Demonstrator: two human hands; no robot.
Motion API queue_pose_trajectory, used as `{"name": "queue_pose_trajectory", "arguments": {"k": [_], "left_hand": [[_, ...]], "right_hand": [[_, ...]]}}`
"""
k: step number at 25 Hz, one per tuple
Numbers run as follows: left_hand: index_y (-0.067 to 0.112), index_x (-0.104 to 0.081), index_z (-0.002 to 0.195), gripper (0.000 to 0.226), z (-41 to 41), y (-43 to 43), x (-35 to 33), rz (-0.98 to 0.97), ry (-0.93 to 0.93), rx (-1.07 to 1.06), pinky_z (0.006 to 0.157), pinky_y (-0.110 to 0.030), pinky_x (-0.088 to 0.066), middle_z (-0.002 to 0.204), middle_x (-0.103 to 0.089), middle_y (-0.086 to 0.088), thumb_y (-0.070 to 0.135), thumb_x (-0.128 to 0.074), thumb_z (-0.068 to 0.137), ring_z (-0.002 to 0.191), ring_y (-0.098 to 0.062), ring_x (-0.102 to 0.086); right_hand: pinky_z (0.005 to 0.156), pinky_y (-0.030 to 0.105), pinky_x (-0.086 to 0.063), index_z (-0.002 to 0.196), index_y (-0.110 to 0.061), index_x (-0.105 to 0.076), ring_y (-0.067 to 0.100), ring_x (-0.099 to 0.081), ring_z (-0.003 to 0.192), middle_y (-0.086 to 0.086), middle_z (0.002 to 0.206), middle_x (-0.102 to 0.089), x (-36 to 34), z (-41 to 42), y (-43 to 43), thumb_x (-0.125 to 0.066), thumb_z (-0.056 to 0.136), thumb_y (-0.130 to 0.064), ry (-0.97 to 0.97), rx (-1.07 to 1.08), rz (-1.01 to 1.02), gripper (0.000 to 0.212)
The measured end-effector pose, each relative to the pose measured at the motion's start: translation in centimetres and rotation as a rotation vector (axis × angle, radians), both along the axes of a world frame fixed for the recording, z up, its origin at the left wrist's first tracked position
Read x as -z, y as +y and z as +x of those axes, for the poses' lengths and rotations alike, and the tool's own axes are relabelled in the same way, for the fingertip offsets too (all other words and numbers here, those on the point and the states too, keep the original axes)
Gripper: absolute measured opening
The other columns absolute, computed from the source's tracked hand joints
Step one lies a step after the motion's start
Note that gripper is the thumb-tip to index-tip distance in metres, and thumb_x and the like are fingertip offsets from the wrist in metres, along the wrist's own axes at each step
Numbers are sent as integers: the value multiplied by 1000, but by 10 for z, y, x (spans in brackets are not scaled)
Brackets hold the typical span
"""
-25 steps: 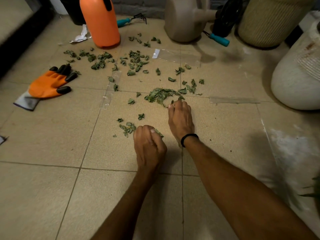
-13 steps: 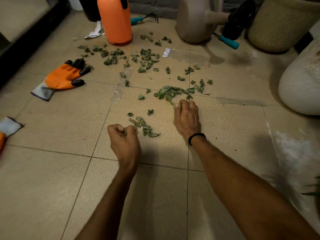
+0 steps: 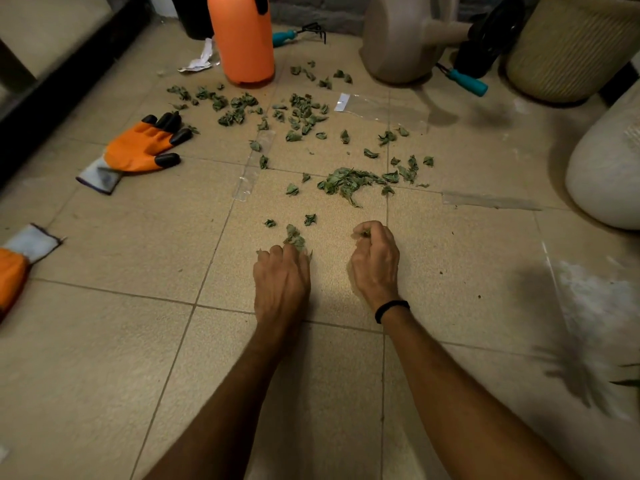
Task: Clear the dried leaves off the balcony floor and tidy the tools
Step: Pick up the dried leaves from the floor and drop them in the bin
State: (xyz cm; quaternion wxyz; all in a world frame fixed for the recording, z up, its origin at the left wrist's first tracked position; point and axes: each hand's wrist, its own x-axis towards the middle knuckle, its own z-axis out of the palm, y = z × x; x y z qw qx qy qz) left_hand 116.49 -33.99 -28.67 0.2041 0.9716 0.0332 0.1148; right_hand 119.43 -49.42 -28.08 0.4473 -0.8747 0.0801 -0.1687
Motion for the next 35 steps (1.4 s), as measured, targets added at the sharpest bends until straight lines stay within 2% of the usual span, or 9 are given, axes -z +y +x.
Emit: {"name": "queue_pose_trajectory", "arguments": {"k": [4, 9, 12, 15, 17, 21, 26, 30, 35], "left_hand": [[17, -45, 83, 27, -10, 12, -10, -624, -30, -86, 57, -42, -41, 74, -51, -10, 30, -42, 106, 66, -29, -48], [19, -43, 106, 8, -24, 42, -17, -757, -116, -196, 50, -44, -48, 73, -57, -11, 17, -48, 100, 58, -27, -56], [27, -45, 128, 25, -19, 55, -13, -639, -111, -191, 69, -39, -50, 93, -65, -10, 21, -36, 105, 81, -25, -62], [16, -58, 113, 27, -8, 60, -14, -441, -99, -206, 78, -27, -37, 101, -60, -3, 26, -34, 109, 92, -13, -50], [16, -56, 109, 29, 5, 56, -20, -411, -74, -180, 72, -24, -32, 100, -56, -3, 34, -35, 109, 87, -8, -43], [14, -49, 129, 43, 38, 41, -16, -249, -34, -30, 82, -31, -41, 115, -52, -10, 48, -38, 105, 99, -20, -49], [13, -56, 100, 35, 49, 34, 0, 42, -2, -40, 75, -39, -42, 95, -57, -9, 42, -38, 106, 82, -23, -48], [15, -50, 80, 36, 37, 38, -14, -396, -108, -99, 60, -29, -38, 69, -46, 3, 30, -35, 108, 61, -6, -42], [20, -42, 66, 36, 27, 58, -34, -1151, -230, -561, 49, -32, -25, 56, -35, 2, 25, -39, 101, 51, -14, -31]], "right_hand": [[59, 29, -32, 78, -14, -47, 16, -44, 64, -1, 69, -50, -7, 7, 12, -44, 102, -34, 32, 90, 5, 31], [77, 32, -43, 141, -12, -39, 23, -57, 100, 10, 113, -60, -13, 29, 46, -33, 106, -32, 180, -153, -194, 41], [86, 40, -47, 137, -16, -44, 27, -50, 105, 12, 117, -54, -12, 38, 66, -21, 96, -69, 277, -225, -488, 70], [76, 38, -45, 110, -15, -55, 23, -51, 88, 6, 102, -59, -5, 33, 70, -30, 101, -55, 152, -197, -757, 47], [72, 35, -43, 103, -14, -54, 20, -51, 81, 4, 93, -59, -3, 30, 66, -30, 106, -36, 106, -182, -659, 33], [61, 28, -45, 109, -12, -51, 15, -57, 75, -2, 89, -61, -16, 21, 45, -32, 107, -30, 116, 23, 64, 27], [78, 35, -54, 111, -11, -60, 21, -62, 88, 5, 99, -65, -10, 13, 21, -39, 104, -14, 158, 100, -26, 23], [69, 33, -50, 101, -12, -57, 16, -59, 80, 1, 89, -63, -15, 2, 38, -47, 103, -29, 163, -169, -89, 20], [59, 31, -42, 109, -10, -52, 23, -58, 76, 7, 92, -59, -6, -2, 73, -45, 90, -68, 214, -244, -554, 61]]}}
